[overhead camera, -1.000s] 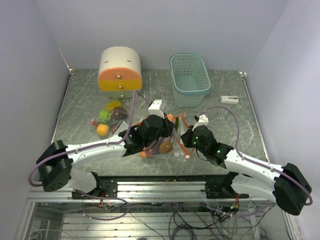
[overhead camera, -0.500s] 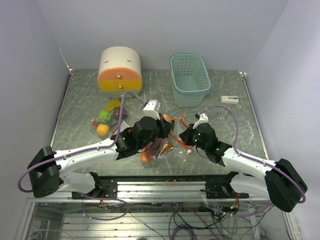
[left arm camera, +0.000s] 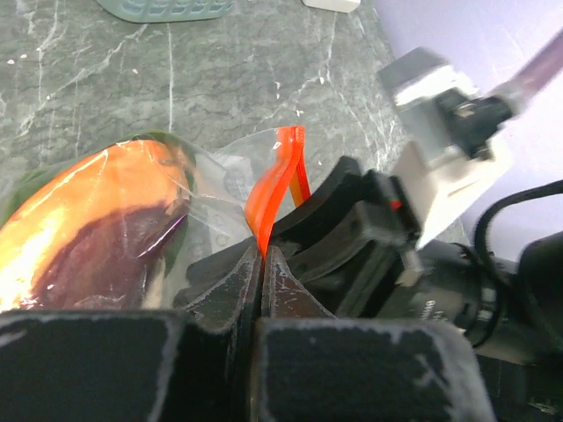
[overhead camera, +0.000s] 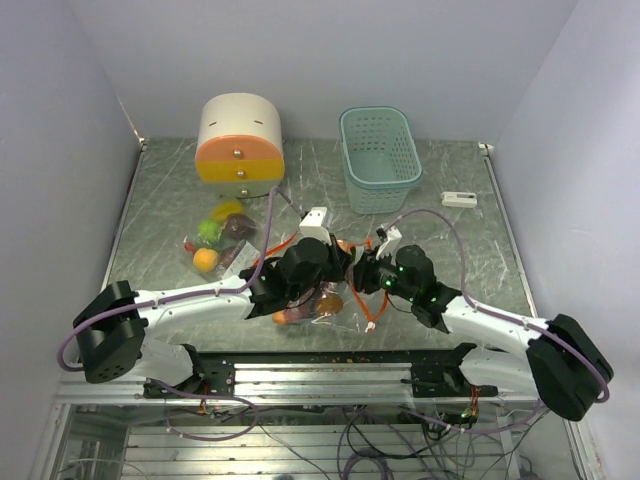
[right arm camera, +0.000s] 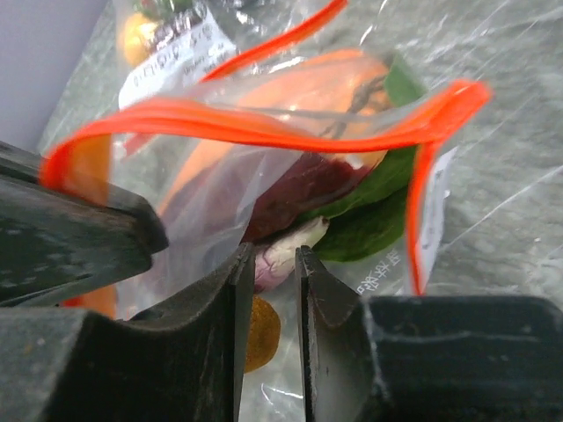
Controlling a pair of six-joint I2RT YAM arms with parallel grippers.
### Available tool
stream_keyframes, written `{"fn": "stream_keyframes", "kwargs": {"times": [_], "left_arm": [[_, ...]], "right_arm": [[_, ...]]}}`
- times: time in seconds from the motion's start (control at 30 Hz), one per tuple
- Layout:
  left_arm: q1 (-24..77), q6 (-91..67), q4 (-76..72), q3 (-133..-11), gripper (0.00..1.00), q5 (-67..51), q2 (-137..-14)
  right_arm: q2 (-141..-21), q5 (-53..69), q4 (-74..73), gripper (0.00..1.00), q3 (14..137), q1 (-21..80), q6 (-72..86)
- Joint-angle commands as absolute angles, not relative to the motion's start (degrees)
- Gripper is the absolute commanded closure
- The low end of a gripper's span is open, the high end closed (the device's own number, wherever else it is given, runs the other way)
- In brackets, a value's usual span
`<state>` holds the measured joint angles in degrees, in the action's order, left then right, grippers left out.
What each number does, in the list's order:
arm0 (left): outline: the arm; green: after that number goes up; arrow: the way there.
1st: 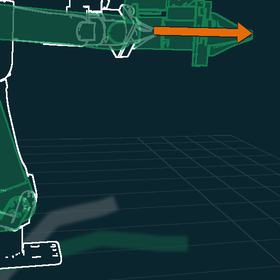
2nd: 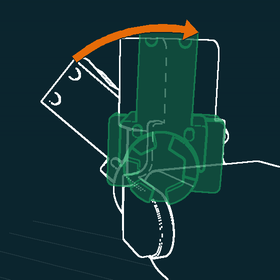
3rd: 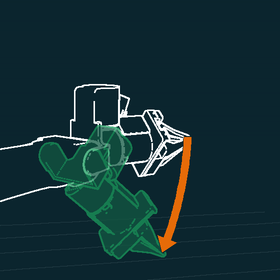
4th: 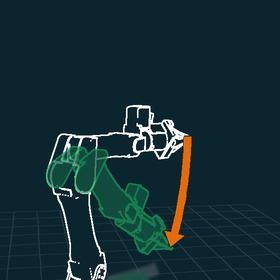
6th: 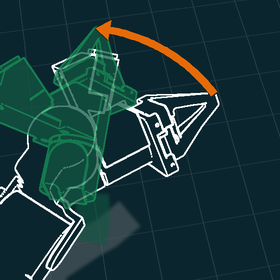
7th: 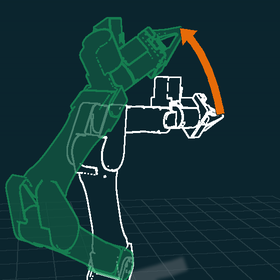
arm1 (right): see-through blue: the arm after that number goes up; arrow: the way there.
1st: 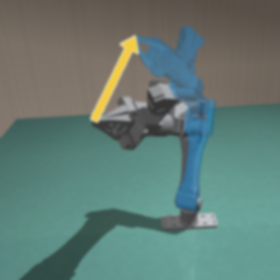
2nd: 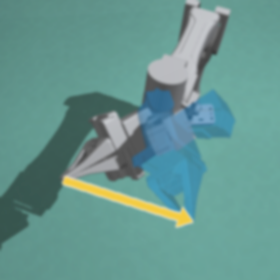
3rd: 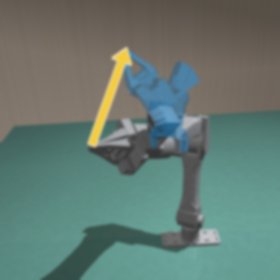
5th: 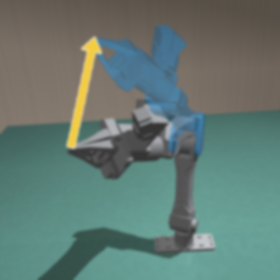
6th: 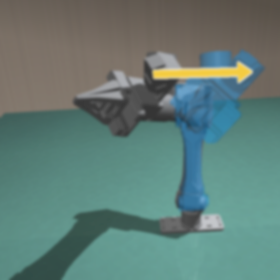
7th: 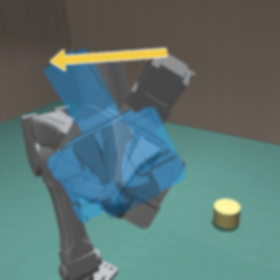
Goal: Open the zip-top bag and remove the fake food
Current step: Pick up the fake fruit from the zipper food storage bag.
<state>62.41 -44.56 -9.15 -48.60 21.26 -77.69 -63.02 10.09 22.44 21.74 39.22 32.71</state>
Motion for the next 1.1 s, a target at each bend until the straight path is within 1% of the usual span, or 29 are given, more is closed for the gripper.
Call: {"fn": "stream_keyframes", "kwargs": {"times": [0.0, 0.13, 0.23, 0.3, 0.37, 0.4, 0.47, 0.5, 0.57, 0.63, 0.73, 0.87, 0.97, 1.03, 1.07], "left_arm": [[63.13, -45.41, -12.31, -49.44, 0.93, 22.27, -75.74], [63.43, -46.0, -13.38, -47.98, 0.93, 22.9, -73.26], [63.62, -46.02, -13.64, -47.32, 0.93, 23.11, -71.11], [63.7, -45.63, -12.67, -47.47, 0.92, 23.26, -70.56], [63.79, -44.81, -11.01, -47.67, 0.85, 23.58, -70.42], [63.73, -44.32, -10.58, -47.47, 0.81, 23.81, -70.22], [63.73, -43.77, -10.1, -46.41, 0.66, 24.59, -69.26], [63.74, -43.37, -9.49, -46.12, 0.6, 25.22, -68.49], [63.76, -43.13, -5.84, -45.79, 0.51, 27.32, -66.46], [63.72, -43.26, -2.53, -44.73, 0.48, 29.72, -63.48], [63.72, -43.97, 0.52, -41.21, 0.48, 32.41, -56.9], [63.73, -43.73, 6.57, -38.88, 0.37, 32.94, -52.06], [63.72, -44.78, 10.17, -37.49, 0.27, 31.56, -50.78], [63.79, -45.88, 9.82, -35.26, 0.25, 30.31, -49.95], [63.87, -46.34, 8.85, -33.94, 0.26, 29.38, -49.66]], "right_arm": [[-66.88, 12.6, 26.54, 0.74, 20.48, 41.93, 31.79], [-68.51, 10.6, 28.75, 0.74, 19.94, 45.06, 32.13], [-69.68, 12.47, 32.26, 0.73, 19.25, 45.85, 32.7], [-69.88, 13.96, 34.73, 0.71, 18.59, 46.13, 33.25], [-69.87, 14.58, 35.89, 0.66, 18.67, 46.68, 33.48], [-69.92, 14.4, 35.8, 0.62, 18.97, 47.13, 33.22], [-70.24, 14.03, 35.12, 0.54, 19.62, 48.08, 32.47], [-70.49, 13.8, 34.79, 0.52, 19.88, 48.48, 32.03], [-71.0, 13.1, 34.1, 0.5, 20.27, 49.38, 31.39], [-71.31, 12.2, 33.54, 0.5, 20.39, 50.12, 30.81], [-71.66, 11.59, 33.67, 0.5, 20.11, 50.32, 30.58], [-72.25, 11.16, 33.56, 0.49, 20.13, 50.32, 29.77], [-72.91, 11.26, 33.46, 0.45, 20.39, 50.35, 29.49], [-73.37, 11.19, 33.74, 0.43, 20.35, 50.28, 29.44], [-73.57, 11.21, 33.79, 0.43, 20.39, 50.27, 29.4]]}}
